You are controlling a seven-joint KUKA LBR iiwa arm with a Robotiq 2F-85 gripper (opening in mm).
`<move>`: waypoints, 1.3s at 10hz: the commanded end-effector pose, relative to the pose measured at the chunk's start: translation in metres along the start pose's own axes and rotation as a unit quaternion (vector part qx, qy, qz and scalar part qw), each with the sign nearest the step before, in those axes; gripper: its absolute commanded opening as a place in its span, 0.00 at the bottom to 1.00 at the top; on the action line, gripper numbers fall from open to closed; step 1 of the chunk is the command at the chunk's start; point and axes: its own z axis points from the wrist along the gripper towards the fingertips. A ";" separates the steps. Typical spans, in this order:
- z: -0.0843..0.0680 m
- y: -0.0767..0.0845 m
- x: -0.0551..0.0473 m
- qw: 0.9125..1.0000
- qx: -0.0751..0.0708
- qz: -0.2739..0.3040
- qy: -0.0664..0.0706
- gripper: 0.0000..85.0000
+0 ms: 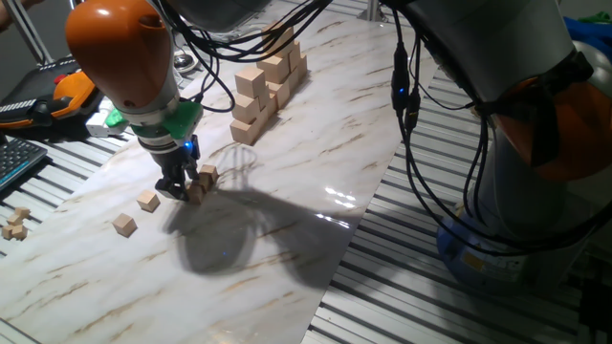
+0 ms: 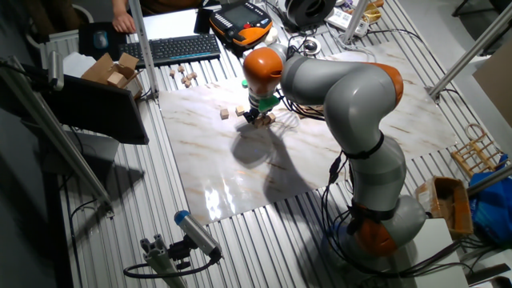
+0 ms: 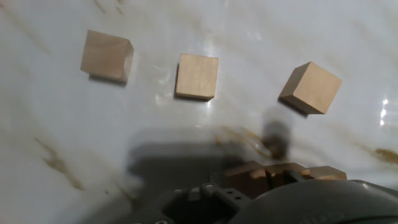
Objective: Stack the blocks into a pyramid shape
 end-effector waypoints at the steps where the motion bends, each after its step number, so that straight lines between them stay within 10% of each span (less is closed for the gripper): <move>1: 0.000 0.000 0.000 1.000 0.000 0.000 -0.001 0.60; 13: 0.001 -0.010 -0.006 1.000 0.006 -0.003 -0.004 0.60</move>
